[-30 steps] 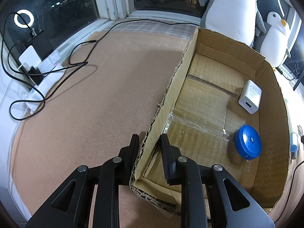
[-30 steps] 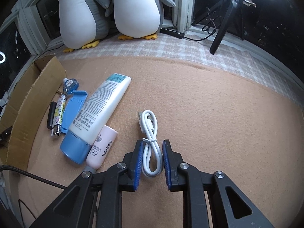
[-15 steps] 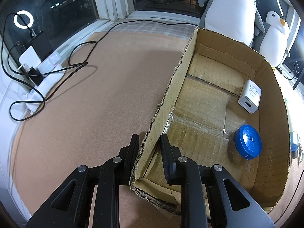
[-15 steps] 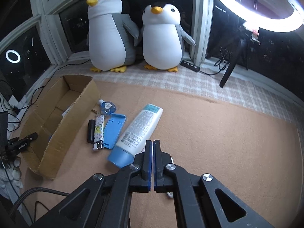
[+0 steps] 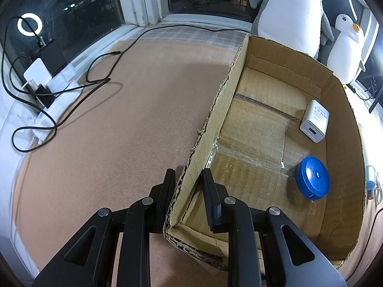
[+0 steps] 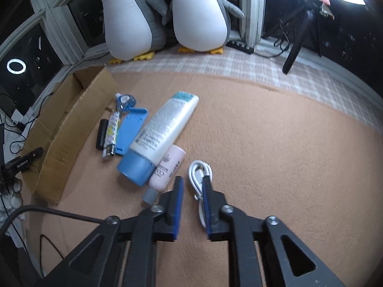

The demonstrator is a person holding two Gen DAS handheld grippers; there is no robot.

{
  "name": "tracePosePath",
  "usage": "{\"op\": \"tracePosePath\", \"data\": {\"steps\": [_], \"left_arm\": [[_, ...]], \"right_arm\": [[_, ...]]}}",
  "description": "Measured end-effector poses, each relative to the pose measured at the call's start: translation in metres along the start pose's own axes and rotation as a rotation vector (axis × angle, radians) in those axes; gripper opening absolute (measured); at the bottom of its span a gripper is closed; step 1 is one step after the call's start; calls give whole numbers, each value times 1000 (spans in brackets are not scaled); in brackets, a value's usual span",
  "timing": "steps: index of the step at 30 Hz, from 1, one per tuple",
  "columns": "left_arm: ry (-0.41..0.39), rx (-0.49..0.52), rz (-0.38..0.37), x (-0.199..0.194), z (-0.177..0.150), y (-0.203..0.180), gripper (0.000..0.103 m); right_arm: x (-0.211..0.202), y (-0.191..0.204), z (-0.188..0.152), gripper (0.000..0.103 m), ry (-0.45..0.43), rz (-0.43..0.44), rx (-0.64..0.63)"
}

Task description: Organize rigid objects

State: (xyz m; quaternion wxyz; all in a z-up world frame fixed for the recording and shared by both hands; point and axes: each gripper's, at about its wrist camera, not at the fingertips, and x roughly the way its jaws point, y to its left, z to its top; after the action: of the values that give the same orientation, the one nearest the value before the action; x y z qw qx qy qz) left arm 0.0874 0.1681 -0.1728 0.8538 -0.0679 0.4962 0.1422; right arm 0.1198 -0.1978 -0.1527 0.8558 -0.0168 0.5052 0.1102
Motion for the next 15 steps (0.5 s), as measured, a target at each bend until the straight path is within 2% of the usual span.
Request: {"op": "tracePosePath", "data": {"steps": [1, 3, 15], "left_arm": [[0, 0, 0, 0, 0, 0, 21], [0, 1, 0, 0, 0, 0, 21], [-1, 1, -1, 0, 0, 0, 21]], "right_arm": [[3, -2, -1, 26, 8, 1, 0], [8, -4, -3, 30, 26, 7, -3], [29, -11, -5, 32, 84, -9, -53]]}}
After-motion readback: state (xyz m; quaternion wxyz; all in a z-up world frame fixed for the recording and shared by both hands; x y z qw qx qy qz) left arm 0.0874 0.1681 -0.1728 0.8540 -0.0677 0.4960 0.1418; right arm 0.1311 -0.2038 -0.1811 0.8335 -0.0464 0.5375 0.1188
